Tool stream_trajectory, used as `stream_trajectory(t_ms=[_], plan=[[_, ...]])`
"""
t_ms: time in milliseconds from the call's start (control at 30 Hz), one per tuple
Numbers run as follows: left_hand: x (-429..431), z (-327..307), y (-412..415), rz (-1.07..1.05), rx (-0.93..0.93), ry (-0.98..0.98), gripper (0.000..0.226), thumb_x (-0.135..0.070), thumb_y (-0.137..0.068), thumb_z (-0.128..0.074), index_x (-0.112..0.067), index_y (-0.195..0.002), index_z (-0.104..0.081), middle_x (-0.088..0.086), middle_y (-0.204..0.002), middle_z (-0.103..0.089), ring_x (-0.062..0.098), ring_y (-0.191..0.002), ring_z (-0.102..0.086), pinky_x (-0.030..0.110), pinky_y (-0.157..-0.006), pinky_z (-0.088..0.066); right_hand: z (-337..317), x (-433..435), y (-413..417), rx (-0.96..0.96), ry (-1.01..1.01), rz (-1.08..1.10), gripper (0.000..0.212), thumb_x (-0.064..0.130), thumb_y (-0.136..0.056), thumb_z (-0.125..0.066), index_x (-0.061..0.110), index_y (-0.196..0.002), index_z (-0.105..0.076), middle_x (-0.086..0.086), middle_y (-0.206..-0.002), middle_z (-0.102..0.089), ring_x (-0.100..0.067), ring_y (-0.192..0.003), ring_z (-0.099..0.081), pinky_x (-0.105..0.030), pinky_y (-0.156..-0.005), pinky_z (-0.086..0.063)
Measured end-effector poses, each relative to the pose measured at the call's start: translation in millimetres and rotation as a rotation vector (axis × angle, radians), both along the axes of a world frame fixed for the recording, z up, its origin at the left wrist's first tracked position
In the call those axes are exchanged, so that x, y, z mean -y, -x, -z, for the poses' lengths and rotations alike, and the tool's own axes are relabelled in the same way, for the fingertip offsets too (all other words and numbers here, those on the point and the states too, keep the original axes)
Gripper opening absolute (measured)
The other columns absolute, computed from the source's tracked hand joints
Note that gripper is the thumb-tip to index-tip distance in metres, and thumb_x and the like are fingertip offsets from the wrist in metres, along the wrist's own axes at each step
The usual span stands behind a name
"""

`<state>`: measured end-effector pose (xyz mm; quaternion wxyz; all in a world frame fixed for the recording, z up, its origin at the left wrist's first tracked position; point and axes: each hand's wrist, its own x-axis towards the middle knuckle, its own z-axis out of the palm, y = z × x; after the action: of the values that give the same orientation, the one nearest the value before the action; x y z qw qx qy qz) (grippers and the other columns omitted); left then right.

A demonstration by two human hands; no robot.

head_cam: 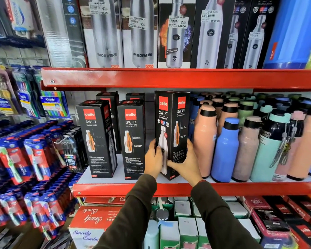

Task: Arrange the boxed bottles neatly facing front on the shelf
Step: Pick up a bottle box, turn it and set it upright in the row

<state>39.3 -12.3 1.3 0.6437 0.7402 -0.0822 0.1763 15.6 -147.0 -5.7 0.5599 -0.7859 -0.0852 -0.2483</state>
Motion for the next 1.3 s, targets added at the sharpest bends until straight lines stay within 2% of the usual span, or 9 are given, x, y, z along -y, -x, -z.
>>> stream_trajectory(t_ms=[133,200,300,400,533,700,1067,1200,1300], plan=[[-3.3,9.4,-2.0,0.028,-0.007,0.059,0.033,-0.018,-0.103,-0.04,-0.023,-0.136,-0.041,-0.008,-0.117,-0.056,0.01,-0.107,-0.054,0.019,-0.092,-0.037,2.0,3.7,-0.8,-0.034,0.068,-0.047,0.115,0.02,-0.07,-0.083,0.033,-0.156,-0.008,0.006,-0.157,-0.034,-0.009,-0.144,-0.033,-0.038,-0.118,-0.033],[-3.4,13.5,-0.5,0.022,0.011,0.067,0.027,-0.018,-0.102,-0.043,-0.027,-0.127,-0.042,-0.014,-0.112,-0.058,-0.002,-0.102,-0.056,0.007,-0.082,-0.04,3.4,5.3,-2.2,-0.031,0.094,-0.058,0.106,0.014,-0.078,-0.077,0.031,-0.157,-0.008,0.004,-0.16,-0.029,-0.01,-0.147,-0.029,-0.039,-0.12,-0.029],[-1.3,19.8,2.1,0.028,0.026,0.092,0.026,-0.015,-0.101,-0.047,-0.024,-0.125,-0.041,-0.011,-0.113,-0.061,-0.009,-0.102,-0.058,0.003,-0.08,-0.045,2.0,6.0,-4.7,-0.013,0.113,-0.084,0.089,0.008,-0.086,-0.068,0.038,-0.152,-0.015,0.008,-0.159,-0.029,-0.01,-0.147,-0.029,-0.038,-0.121,-0.028],[1.5,23.5,2.6,-0.006,0.043,0.102,0.026,-0.012,-0.1,-0.048,-0.022,-0.124,-0.042,-0.003,-0.119,-0.062,-0.003,-0.105,-0.059,0.012,-0.089,-0.046,3.3,4.1,-7.5,-0.035,0.126,-0.111,0.082,0.007,-0.091,-0.062,0.049,-0.144,-0.016,0.013,-0.153,-0.034,-0.007,-0.144,-0.032,-0.03,-0.119,-0.028],[3.9,27.2,1.4,-0.034,0.06,0.089,0.027,-0.007,-0.099,-0.048,-0.02,-0.122,-0.042,0.005,-0.126,-0.062,0.016,-0.116,-0.061,0.034,-0.102,-0.048,11.8,3.5,-14.0,-0.093,0.113,-0.102,0.083,0.003,-0.092,-0.058,0.038,-0.153,-0.015,0.007,-0.157,-0.034,-0.01,-0.146,-0.031,-0.031,-0.119,-0.027],[6.9,30.3,-0.4,-0.056,0.062,0.076,0.029,-0.003,-0.099,-0.047,-0.01,-0.126,-0.043,0.009,-0.13,-0.061,0.02,-0.122,-0.059,0.039,-0.107,-0.046,18.5,-0.2,-19.9,-0.113,0.096,-0.091,0.084,-0.001,-0.092,-0.056,0.042,-0.152,-0.016,0.012,-0.15,-0.04,-0.004,-0.137,-0.037,-0.031,-0.115,-0.033],[11.4,33.0,-4.7,-0.106,0.078,0.04,0.028,-0.007,-0.098,-0.049,-0.013,-0.125,-0.044,0.005,-0.125,-0.061,0.014,-0.115,-0.059,0.027,-0.1,-0.046,22.9,3.8,-29.9,-0.127,0.134,-0.078,0.084,0.0,-0.093,-0.055,0.041,-0.152,-0.012,0.02,-0.14,-0.038,0.002,-0.131,-0.034,-0.02,-0.107,-0.031],[10.9,34.4,-3.7,-0.132,0.065,0.019,0.027,-0.009,-0.099,-0.05,-0.018,-0.123,-0.043,-0.007,-0.119,-0.055,-0.006,-0.104,-0.054,0.0,-0.083,-0.039,22.5,3.4,-28.9,-0.116,0.131,-0.072,0.083,-0.001,-0.092,-0.053,0.041,-0.152,-0.014,0.021,-0.14,-0.038,0.004,-0.128,-0.036,0.007,-0.089,-0.03],[10.9,34.6,-3.2,-0.124,0.057,0.019,0.027,-0.011,-0.099,-0.05,-0.019,-0.124,-0.043,-0.009,-0.119,-0.054,0.0,-0.107,-0.053,0.003,-0.082,-0.036,23.3,3.7,-29.0,-0.111,0.129,-0.06,0.082,-0.001,-0.092,-0.054,0.041,-0.152,-0.016,0.02,-0.138,-0.039,0.004,-0.127,-0.036,0.008,-0.085,-0.03]])
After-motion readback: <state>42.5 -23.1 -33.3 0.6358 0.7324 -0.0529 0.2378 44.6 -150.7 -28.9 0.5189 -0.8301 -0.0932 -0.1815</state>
